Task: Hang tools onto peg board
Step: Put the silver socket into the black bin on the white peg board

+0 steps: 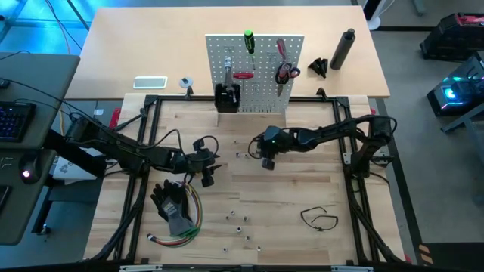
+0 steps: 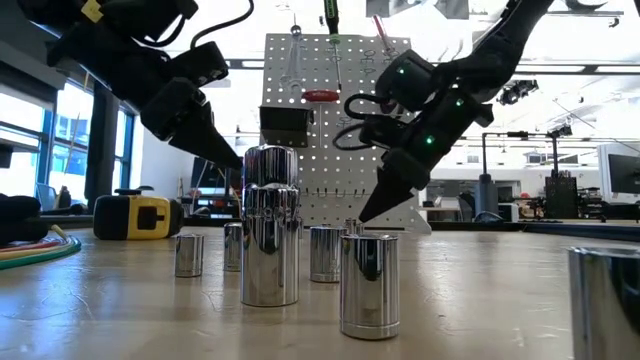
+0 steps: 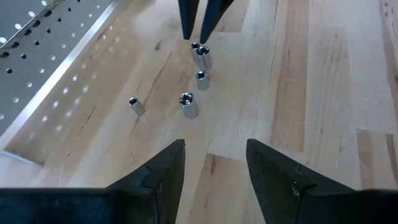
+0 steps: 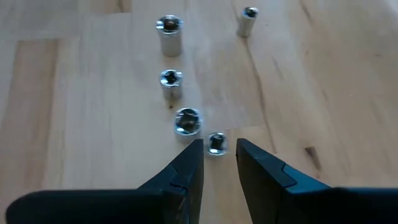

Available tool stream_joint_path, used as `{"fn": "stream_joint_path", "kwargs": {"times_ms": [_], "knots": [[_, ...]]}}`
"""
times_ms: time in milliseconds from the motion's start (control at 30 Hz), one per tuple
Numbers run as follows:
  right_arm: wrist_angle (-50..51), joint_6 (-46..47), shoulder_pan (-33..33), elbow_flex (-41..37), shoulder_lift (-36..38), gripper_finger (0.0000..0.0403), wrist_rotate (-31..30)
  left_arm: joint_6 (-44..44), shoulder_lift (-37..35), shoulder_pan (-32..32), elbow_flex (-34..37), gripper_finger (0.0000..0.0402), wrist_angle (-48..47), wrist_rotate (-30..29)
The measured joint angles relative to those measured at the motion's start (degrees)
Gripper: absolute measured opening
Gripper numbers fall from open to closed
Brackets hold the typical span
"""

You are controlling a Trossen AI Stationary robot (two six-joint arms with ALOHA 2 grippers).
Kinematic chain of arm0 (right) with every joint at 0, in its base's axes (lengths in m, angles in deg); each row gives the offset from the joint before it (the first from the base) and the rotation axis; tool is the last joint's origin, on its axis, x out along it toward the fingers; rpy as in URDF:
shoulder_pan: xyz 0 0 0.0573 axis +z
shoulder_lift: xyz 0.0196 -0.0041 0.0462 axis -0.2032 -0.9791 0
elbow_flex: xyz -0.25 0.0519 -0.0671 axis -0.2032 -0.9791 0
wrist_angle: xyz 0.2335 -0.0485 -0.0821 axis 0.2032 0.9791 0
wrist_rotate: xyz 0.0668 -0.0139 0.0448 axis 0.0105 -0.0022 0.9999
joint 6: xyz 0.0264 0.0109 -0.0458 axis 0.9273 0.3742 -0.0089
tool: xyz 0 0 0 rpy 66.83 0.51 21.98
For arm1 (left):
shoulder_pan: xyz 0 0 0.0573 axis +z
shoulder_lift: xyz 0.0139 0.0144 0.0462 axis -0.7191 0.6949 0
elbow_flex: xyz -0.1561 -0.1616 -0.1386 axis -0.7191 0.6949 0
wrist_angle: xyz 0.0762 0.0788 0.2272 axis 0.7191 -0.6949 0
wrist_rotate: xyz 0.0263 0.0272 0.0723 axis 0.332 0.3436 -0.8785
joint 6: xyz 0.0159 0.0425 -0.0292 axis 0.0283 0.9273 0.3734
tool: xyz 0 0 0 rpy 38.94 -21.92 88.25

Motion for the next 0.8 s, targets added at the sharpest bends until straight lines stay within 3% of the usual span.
{"fn": "stream_joint_path", "kwargs": {"times_ms": [400, 567, 800], "knots": [[-3.5, 0.0, 0.0, 0.0, -2.2, 0.0089, 2.5, 0.0, 2.3, 0.0, 0.0, 0.0165, 3.2, -0.1], [-2.8, 0.5, 0.0, 0.0, -3.1, 0.0089, -0.6, 0.1, 4.9, 0.0, 0.0, 0.0165, 4.0, 0.0], [-2.3, 0.5, 0.0, 0.0, -3.1, 0.0089, 0.1, 0.4, 6.5, 0.0, 0.0, 0.0165, 4.5, 0.1]]}}
